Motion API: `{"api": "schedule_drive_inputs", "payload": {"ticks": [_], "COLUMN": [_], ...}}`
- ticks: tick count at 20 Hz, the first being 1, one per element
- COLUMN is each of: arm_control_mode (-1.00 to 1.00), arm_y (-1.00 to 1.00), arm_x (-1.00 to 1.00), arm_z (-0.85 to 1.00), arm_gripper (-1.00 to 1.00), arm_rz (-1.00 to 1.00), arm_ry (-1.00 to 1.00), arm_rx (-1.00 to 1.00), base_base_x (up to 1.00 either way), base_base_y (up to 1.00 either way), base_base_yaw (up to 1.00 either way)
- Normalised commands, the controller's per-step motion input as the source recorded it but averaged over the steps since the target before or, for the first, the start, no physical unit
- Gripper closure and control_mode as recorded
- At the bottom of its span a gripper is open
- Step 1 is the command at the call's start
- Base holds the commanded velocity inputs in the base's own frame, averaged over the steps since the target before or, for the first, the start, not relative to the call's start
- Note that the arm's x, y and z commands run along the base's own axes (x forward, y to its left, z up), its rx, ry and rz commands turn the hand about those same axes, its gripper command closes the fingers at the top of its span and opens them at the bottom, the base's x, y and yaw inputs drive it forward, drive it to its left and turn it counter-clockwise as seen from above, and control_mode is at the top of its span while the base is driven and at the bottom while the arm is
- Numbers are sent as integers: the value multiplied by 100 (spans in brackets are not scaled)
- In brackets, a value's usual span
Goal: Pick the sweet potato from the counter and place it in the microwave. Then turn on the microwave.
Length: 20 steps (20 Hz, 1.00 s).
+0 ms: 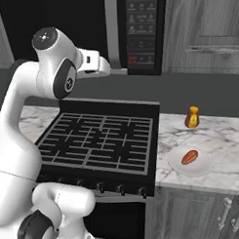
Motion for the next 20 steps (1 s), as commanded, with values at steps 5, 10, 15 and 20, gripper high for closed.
{"api": "schedule_drive_inputs", "payload": {"ticks": [5, 10, 15, 20], "arm_control_mode": [-100, -100, -100, -100], "arm_y": [-16, -15, -9, -1], "arm_x": [-9, -3, 0, 3], "arm_z": [42, 39, 30, 14], "arm_gripper": [-100, -100, -100, -100], "arm_rz": [0, 0, 0, 0], "arm_ry": [-9, -7, -5, -4], "arm_rx": [0, 1, 2, 0], "base_base_x": [0, 0, 0, 0], "base_base_y": [0, 0, 0, 0], "base_base_yaw": [0, 0, 0, 0]}}
